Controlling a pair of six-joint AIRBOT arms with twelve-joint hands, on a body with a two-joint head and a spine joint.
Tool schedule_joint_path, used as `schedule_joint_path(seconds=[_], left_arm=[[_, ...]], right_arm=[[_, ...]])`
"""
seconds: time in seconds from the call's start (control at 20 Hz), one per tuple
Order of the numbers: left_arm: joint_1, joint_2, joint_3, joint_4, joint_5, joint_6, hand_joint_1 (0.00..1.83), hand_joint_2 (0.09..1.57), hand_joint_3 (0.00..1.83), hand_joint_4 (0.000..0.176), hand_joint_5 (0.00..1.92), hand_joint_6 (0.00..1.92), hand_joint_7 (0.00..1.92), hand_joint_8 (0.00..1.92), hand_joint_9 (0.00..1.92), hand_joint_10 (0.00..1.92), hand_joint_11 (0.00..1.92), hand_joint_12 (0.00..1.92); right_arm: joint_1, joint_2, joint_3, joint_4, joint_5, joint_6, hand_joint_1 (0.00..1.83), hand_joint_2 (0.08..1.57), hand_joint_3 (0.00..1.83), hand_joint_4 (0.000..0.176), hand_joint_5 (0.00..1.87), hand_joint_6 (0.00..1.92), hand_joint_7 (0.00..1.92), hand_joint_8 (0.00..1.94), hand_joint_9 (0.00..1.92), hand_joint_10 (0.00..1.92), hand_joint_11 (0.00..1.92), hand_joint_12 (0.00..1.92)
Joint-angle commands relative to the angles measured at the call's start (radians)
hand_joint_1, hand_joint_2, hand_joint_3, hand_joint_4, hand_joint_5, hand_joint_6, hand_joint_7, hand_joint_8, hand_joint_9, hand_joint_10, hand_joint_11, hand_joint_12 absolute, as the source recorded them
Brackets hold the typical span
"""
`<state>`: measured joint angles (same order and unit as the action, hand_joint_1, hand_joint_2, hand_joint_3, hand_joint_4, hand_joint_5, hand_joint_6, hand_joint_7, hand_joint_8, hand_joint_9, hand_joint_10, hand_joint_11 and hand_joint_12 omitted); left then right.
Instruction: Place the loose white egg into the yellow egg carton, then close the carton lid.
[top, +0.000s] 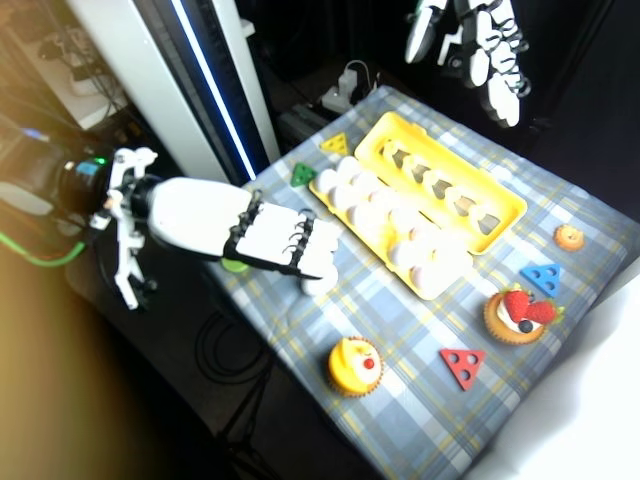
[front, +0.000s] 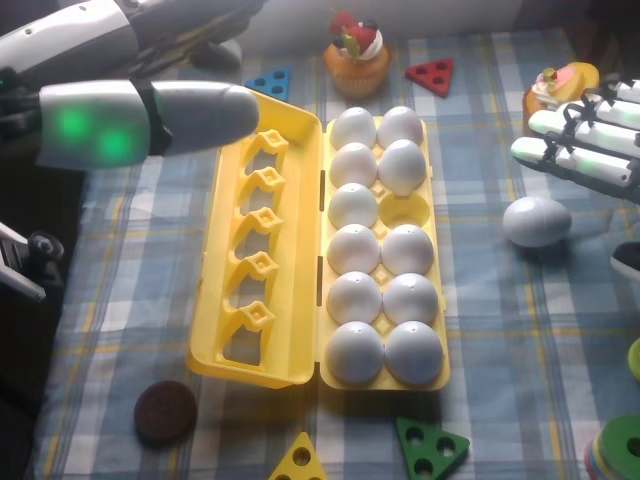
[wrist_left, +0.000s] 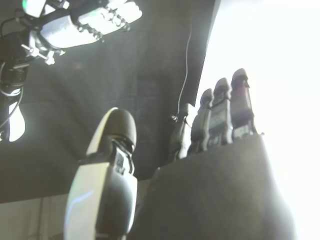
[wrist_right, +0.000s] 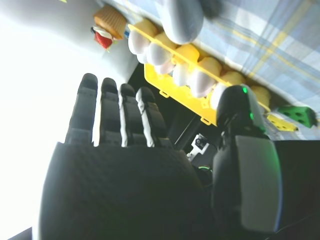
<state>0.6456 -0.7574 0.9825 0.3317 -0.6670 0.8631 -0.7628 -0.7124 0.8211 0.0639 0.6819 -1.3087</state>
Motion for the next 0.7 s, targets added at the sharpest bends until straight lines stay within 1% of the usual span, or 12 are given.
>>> schedule_joint_path(seconds=[0.0,0.05,0.15,0.2,0.25,0.3,0.35,0.4,0.45,0.5,0.55,0.65], left_arm=[[-0.007,0.000,-0.001,-0.033,-0.112,-0.005,0.38,1.35,0.06,0.100,0.02,0.01,0.01,0.00,0.00,0.00,0.00,0.54],[-0.007,-0.003,-0.001,-0.034,-0.114,-0.005,0.34,1.38,0.03,0.099,0.01,0.00,0.01,0.00,0.00,0.00,0.00,0.47],[-0.005,-0.011,0.002,-0.037,-0.120,-0.005,0.30,1.39,0.02,0.087,0.02,0.00,0.02,0.00,0.00,0.00,0.00,0.38],[-0.006,-0.013,0.003,-0.037,-0.120,-0.005,0.35,1.37,0.00,0.108,0.04,0.01,0.03,0.00,0.01,0.00,0.00,0.51],[-0.006,-0.014,0.003,-0.037,-0.120,-0.005,0.37,1.36,0.00,0.102,0.06,0.01,0.04,0.00,0.02,0.01,0.00,0.62],[-0.006,-0.015,0.003,-0.037,-0.121,-0.005,0.37,1.36,0.00,0.096,0.07,0.01,0.05,0.00,0.02,0.01,0.00,0.74],[-0.006,-0.015,0.004,-0.037,-0.123,-0.005,0.34,1.36,0.00,0.078,0.06,0.00,0.05,0.00,0.02,0.01,0.00,0.87],[-0.005,-0.015,0.004,-0.037,-0.124,-0.005,0.32,1.37,0.00,0.072,0.06,0.00,0.05,0.00,0.03,0.02,0.00,0.98],[-0.005,-0.015,0.004,-0.039,-0.126,-0.005,0.32,1.38,0.00,0.074,0.06,0.00,0.05,0.00,0.03,0.02,0.00,1.00],[-0.003,-0.015,0.004,-0.040,-0.127,-0.005,0.30,1.39,0.00,0.090,0.05,0.00,0.03,0.00,0.02,0.02,0.00,0.96],[-0.001,-0.015,0.004,-0.042,-0.129,-0.005,0.28,1.41,0.01,0.097,0.03,0.00,0.02,0.00,0.01,0.02,0.00,0.95],[0.002,-0.015,0.004,-0.043,-0.132,-0.005,0.28,1.42,0.00,0.101,0.03,0.01,0.01,0.01,0.00,0.01,0.00,0.74]], right_arm=[[0.014,0.003,0.003,0.008,0.111,-0.001,0.74,1.25,0.05,0.000,0.00,0.00,0.15,0.07,0.00,0.43,0.00,0.97],[0.014,0.001,0.003,0.012,0.110,-0.001,0.73,1.25,0.03,0.000,0.00,0.00,0.17,0.08,0.00,0.53,0.00,1.15],[0.014,-0.007,0.009,0.016,0.108,-0.001,0.69,1.25,0.02,0.000,0.00,0.00,0.17,0.09,0.00,0.52,0.00,1.17],[0.014,-0.013,0.013,0.017,0.105,-0.001,0.72,1.23,0.01,0.000,0.00,0.00,0.19,0.11,0.00,0.64,0.00,1.37],[0.016,-0.025,0.022,0.019,0.098,-0.001,0.78,1.24,0.01,0.000,0.00,0.00,0.18,0.11,0.00,0.65,0.00,1.41],[0.023,-0.037,0.030,0.019,0.089,-0.001,0.79,1.23,0.00,0.000,0.00,0.00,0.11,0.30,0.00,0.70,0.00,1.48],[0.032,-0.053,0.044,0.020,0.074,-0.001,0.75,1.23,0.00,0.000,0.00,0.00,0.05,0.34,0.00,0.66,0.00,1.56],[0.039,-0.064,0.052,0.021,0.064,-0.001,0.73,1.24,0.00,0.000,0.00,0.00,0.05,0.35,0.00,0.66,0.00,1.58],[0.052,-0.081,0.067,0.021,0.043,-0.001,0.68,1.25,0.01,0.000,0.00,0.00,0.03,0.31,0.00,0.54,0.00,1.50],[0.059,-0.092,0.076,0.021,0.031,-0.001,0.74,1.26,0.00,0.000,0.02,0.01,0.05,0.21,0.00,0.38,0.00,1.26],[0.068,-0.107,0.089,0.021,0.013,-0.001,0.80,1.25,0.00,0.000,0.09,0.05,0.10,0.14,0.00,0.35,0.00,1.06],[0.087,-0.136,0.114,0.022,-0.024,-0.002,0.87,1.24,0.00,0.000,0.09,0.05,0.14,0.05,0.01,0.33,0.00,0.98]])
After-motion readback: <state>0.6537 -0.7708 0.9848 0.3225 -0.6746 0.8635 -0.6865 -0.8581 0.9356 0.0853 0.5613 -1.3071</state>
